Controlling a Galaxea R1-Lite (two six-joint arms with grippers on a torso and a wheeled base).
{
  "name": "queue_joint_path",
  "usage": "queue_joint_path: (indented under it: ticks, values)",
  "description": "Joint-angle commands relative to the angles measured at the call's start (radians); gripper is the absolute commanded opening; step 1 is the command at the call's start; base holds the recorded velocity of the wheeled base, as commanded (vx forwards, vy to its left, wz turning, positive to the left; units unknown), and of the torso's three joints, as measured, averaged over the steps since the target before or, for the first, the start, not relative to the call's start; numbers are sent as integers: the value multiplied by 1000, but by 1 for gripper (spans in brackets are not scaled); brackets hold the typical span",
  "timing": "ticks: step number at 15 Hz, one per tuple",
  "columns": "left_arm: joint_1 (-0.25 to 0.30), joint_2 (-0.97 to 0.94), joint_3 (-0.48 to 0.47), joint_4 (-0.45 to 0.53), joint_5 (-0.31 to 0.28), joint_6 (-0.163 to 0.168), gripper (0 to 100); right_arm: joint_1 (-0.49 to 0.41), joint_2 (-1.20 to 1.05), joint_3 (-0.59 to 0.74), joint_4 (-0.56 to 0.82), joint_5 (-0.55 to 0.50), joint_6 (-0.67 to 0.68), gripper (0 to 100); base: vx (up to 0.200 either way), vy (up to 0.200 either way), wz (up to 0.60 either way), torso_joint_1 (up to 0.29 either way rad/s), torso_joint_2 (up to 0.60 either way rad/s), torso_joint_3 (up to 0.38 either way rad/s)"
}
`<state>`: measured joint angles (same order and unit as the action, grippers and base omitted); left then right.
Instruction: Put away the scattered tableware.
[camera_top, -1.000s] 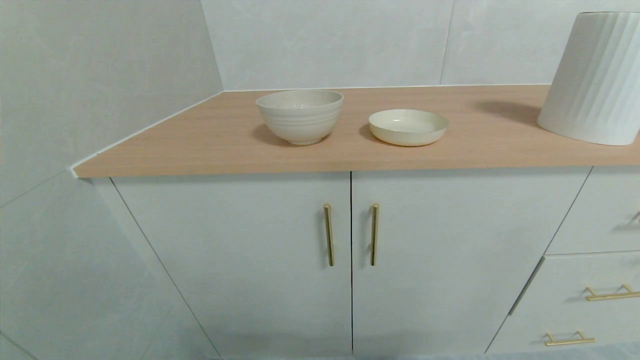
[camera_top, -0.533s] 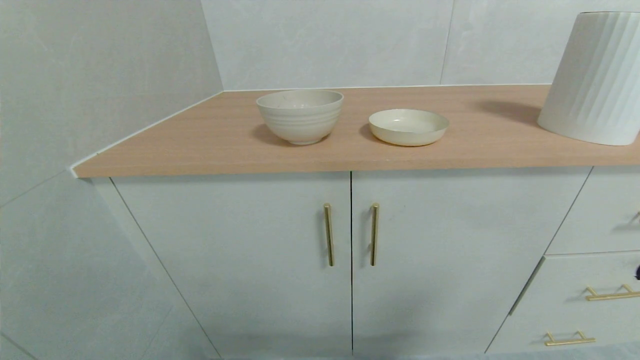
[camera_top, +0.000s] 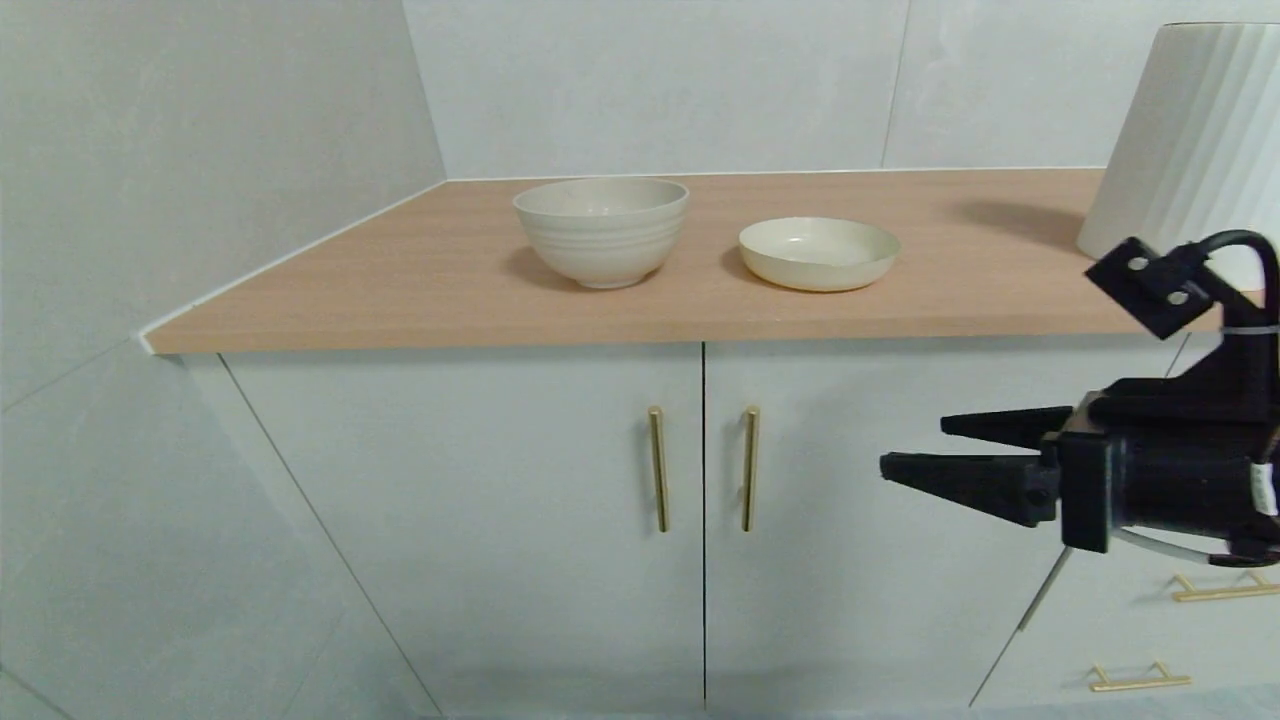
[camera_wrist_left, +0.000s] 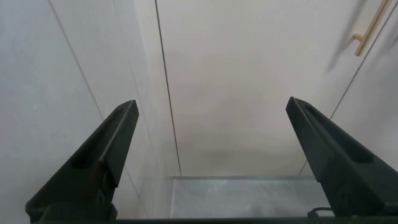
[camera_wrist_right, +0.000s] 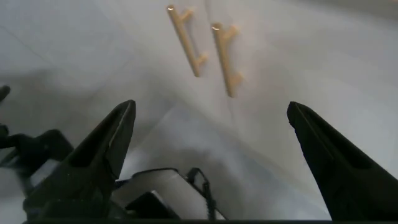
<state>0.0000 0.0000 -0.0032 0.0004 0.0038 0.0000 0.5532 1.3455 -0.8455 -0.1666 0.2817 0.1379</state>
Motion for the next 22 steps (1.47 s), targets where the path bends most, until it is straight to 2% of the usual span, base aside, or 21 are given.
queue_joint_path:
  ticks: [1,4,6,11,15,18,22]
  values:
    - [0,0,0,1,1,0,100,10,198,-78,-7,109,31,100,0,0,0,0,0,0]
    - [0,0,0,1,1,0,100,50,311,-96,-88,129,58,100,0,0,0,0,0,0]
    - [0,0,0,0,1,0,100,73,422,-90,-240,111,66,100,0,0,0,0,0,0]
    - [0,0,0,1,1,0,100,79,544,-90,-403,34,97,100,0,0,0,0,0,0]
    - [0,0,0,0,1,0,100,83,596,-63,-539,34,123,100,0,0,0,0,0,0]
    - [0,0,0,0,1,0,100,114,590,-32,-579,34,124,100,0,0,0,0,0,0]
    - [0,0,0,1,1,0,100,143,577,39,-706,39,164,100,0,0,0,0,0,0]
